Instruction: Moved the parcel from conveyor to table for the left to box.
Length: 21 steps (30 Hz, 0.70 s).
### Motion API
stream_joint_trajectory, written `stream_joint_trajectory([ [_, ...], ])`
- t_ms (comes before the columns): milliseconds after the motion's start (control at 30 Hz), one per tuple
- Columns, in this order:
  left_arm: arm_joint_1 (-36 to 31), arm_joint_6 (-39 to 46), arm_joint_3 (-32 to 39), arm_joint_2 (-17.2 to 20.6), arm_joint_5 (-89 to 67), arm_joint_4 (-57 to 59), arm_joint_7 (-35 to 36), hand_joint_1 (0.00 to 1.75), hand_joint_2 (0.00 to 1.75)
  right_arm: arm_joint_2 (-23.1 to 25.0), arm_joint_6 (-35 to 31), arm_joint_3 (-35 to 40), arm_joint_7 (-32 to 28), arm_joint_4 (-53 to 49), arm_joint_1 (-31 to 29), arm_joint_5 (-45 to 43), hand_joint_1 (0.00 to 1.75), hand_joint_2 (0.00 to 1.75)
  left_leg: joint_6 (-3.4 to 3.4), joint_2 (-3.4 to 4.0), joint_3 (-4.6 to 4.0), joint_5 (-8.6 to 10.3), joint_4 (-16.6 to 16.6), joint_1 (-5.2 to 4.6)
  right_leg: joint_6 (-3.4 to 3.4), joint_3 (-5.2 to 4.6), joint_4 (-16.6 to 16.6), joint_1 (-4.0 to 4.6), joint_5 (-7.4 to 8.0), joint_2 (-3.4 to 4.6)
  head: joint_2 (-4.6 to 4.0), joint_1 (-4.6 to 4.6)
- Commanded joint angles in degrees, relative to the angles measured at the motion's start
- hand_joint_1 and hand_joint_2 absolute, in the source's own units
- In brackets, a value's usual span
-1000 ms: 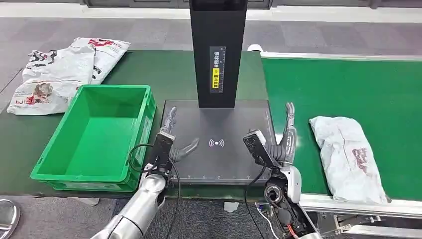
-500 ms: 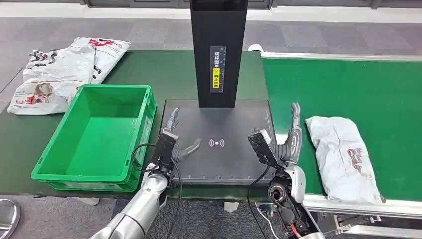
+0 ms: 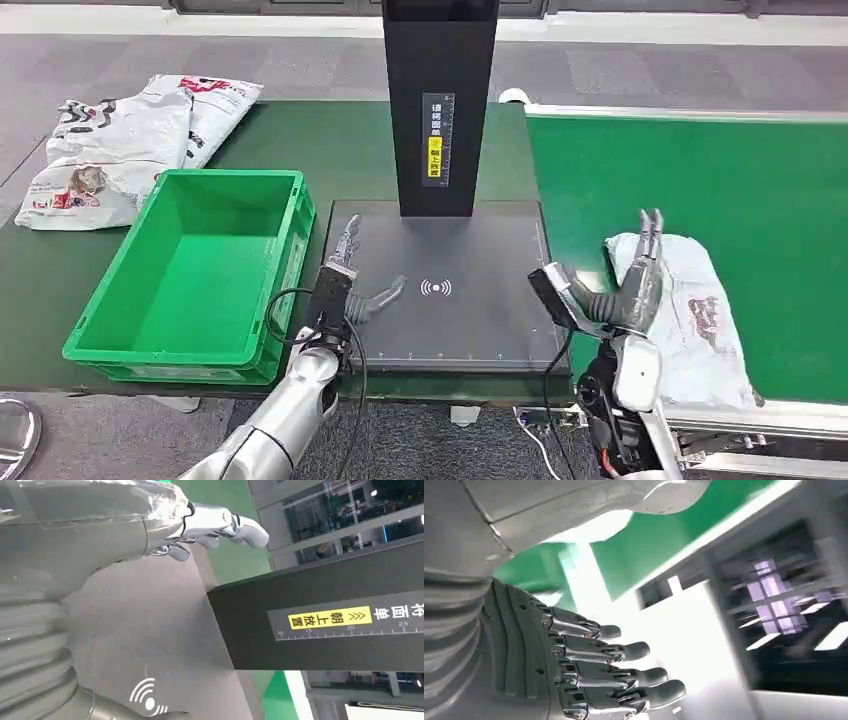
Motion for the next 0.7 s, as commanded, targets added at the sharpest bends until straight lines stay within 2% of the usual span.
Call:
stream_joint_trajectory([
  [33,-2.61,-0.61,-1.01,0.92,1.78,6.01,-1.26,0.00,1.75,-7.68,-0.20,-13.09,15.56,22.18,-6.06,8.66,0.00,1.75,0.03,-0.12,0.34,0.02,-0.17,0.03,0.00,0.40,-0.23,0.04,0.00,-0.13,-0.02,-0.02],
  [133,-2.25,-0.54,-1.00,1.34,2.07,5.45,-1.31,0.00,1.75,-7.01,-0.20,-12.65,16.23,21.64,-5.68,9.31,0.00,1.75,0.08,-0.21,0.09,0.03,-0.03,-0.04,0.03,0.20,-0.07,-0.03,-0.01,-0.27,-0.02,0.00],
  [233,-2.36,-0.50,-1.00,1.61,2.24,5.48,-1.17,0.00,1.75,-6.69,-0.20,-12.18,17.18,22.17,-6.09,9.80,0.00,1.75,0.04,0.11,0.30,-0.04,-0.12,-0.04,-0.01,0.30,-0.11,-0.04,-0.01,0.04,-0.02,0.00],
  [433,-2.35,-0.30,-1.32,2.23,3.35,5.31,-1.67,0.00,1.75,-7.95,0.49,-11.30,20.31,32.88,-9.44,9.75,0.00,1.75,0.07,0.08,0.29,-0.04,-0.10,-0.02,0.00,0.28,-0.12,0.03,0.02,0.04,0.00,0.00],
  [467,-2.25,-0.32,-1.29,2.34,3.39,5.14,-1.64,0.00,1.75,-8.03,1.15,-11.16,20.68,33.33,-9.34,9.85,0.00,1.75,0.08,0.08,0.19,-0.03,-0.06,-0.04,0.02,0.18,-0.06,0.01,0.01,0.04,0.00,0.00],
  [533,-2.25,-0.31,-1.33,2.39,3.43,5.15,-1.58,0.00,1.75,-8.16,2.28,-10.81,21.70,33.77,-9.38,10.43,0.00,1.75,0.11,0.14,0.60,-0.01,-0.34,-0.01,0.01,0.61,-0.41,0.04,0.08,0.07,0.00,0.00],
  [633,-2.25,-0.31,-1.33,2.39,3.43,5.15,-1.58,0.00,1.75,-8.16,2.28,-10.81,21.70,33.77,-9.38,10.43,0.00,1.75,0.08,0.09,0.29,-0.04,-0.10,-0.02,0.02,0.30,-0.12,0.00,0.00,0.04,0.00,0.00],
  [700,-2.42,-0.55,-1.49,2.57,3.66,5.57,-1.50,0.00,1.75,-8.68,7.94,-9.31,25.35,35.37,-9.76,10.95,0.00,1.75,0.08,0.05,0.24,-0.03,-0.09,-0.02,0.01,0.25,-0.11,-0.01,0.01,0.01,-0.02,0.00],
])
